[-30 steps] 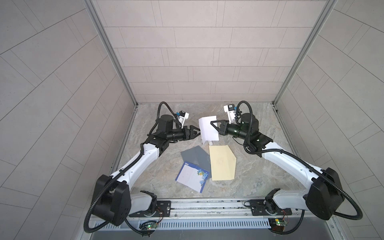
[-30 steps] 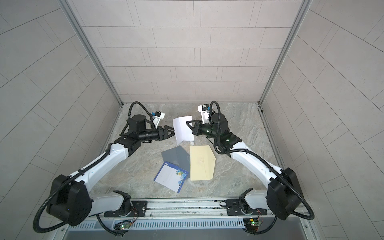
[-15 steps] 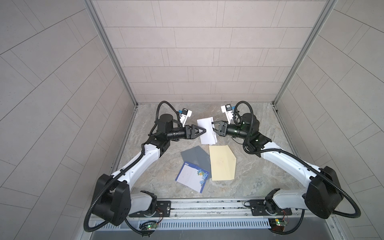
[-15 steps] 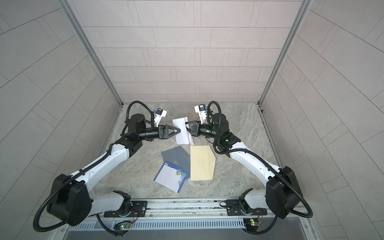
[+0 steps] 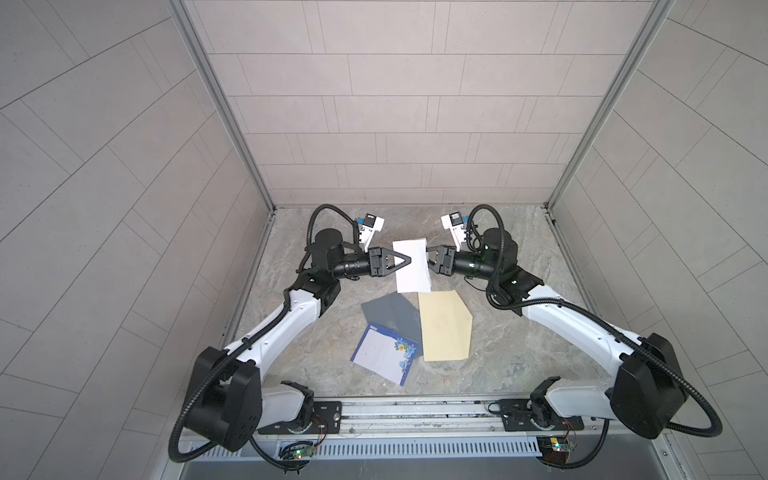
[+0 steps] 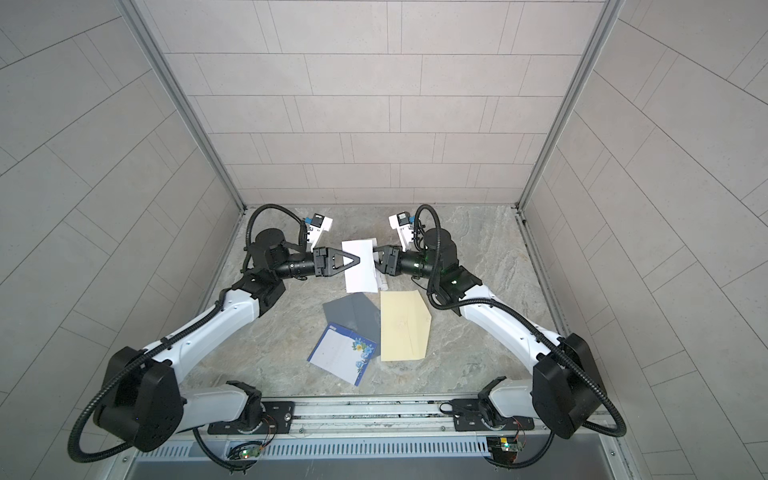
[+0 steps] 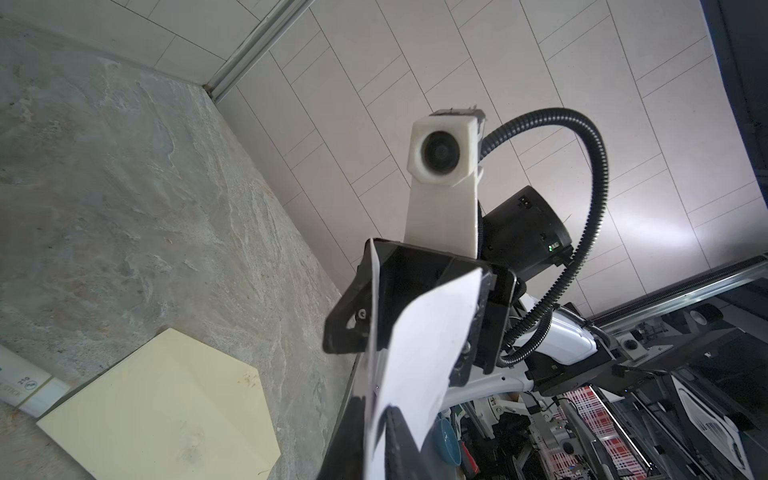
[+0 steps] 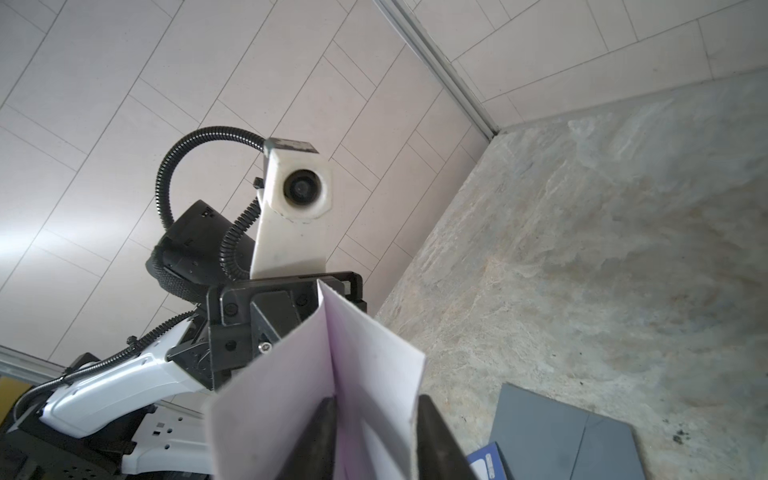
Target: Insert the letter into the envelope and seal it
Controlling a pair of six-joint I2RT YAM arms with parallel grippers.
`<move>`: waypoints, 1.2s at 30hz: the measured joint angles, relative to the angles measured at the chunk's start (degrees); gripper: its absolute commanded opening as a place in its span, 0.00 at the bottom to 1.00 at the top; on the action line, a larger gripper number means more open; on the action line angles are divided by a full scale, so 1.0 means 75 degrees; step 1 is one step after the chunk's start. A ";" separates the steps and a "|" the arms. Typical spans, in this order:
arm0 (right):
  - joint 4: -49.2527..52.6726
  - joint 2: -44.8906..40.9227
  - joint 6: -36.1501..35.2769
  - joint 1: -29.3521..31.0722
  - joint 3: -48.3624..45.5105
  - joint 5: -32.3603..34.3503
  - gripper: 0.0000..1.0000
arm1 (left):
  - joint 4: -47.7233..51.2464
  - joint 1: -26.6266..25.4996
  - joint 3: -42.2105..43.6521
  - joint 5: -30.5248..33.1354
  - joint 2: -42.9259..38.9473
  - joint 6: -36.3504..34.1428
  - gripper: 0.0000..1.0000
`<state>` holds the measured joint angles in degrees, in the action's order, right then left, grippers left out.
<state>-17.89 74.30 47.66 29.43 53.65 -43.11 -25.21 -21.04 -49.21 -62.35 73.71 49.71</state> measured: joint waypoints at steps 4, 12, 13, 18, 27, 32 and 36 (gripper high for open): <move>0.0236 -0.0562 -0.0096 -0.0131 -0.0391 0.0117 0.62 | -0.0035 0.0003 0.0000 0.0006 0.0000 0.0052 0.13; 0.0772 -0.1979 -0.0568 -0.0382 -0.0592 0.0265 0.82 | -0.0044 0.0003 -0.0006 -0.0006 0.0003 0.0125 0.13; 0.0801 -0.2057 -0.0627 -0.0385 -0.0592 0.0280 0.81 | -0.0064 0.0003 -0.0009 -0.0006 0.0000 0.0143 0.13; 0.0807 -0.1833 -0.0720 -0.0391 -0.0592 0.0280 0.78 | -0.0539 0.0003 -0.0012 -0.0085 0.0000 0.0490 0.13; -0.0271 -0.0901 -0.0236 -0.0073 -0.0807 -0.0175 0.53 | -0.1760 0.0003 -0.0020 -0.0175 0.0079 0.1358 0.11; -0.0726 -0.0921 -0.0099 0.0143 -0.0801 -0.0358 0.24 | -0.1868 0.0003 -0.0023 -0.0192 0.0114 0.1425 0.11; -0.0635 -0.1011 -0.0152 0.0149 -0.0799 -0.0326 0.05 | -0.1836 0.0003 -0.0023 -0.0166 0.0184 0.1346 0.12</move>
<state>-22.65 66.72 46.52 30.55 47.66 -45.56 -38.98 -21.02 -49.39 -63.59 75.09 59.81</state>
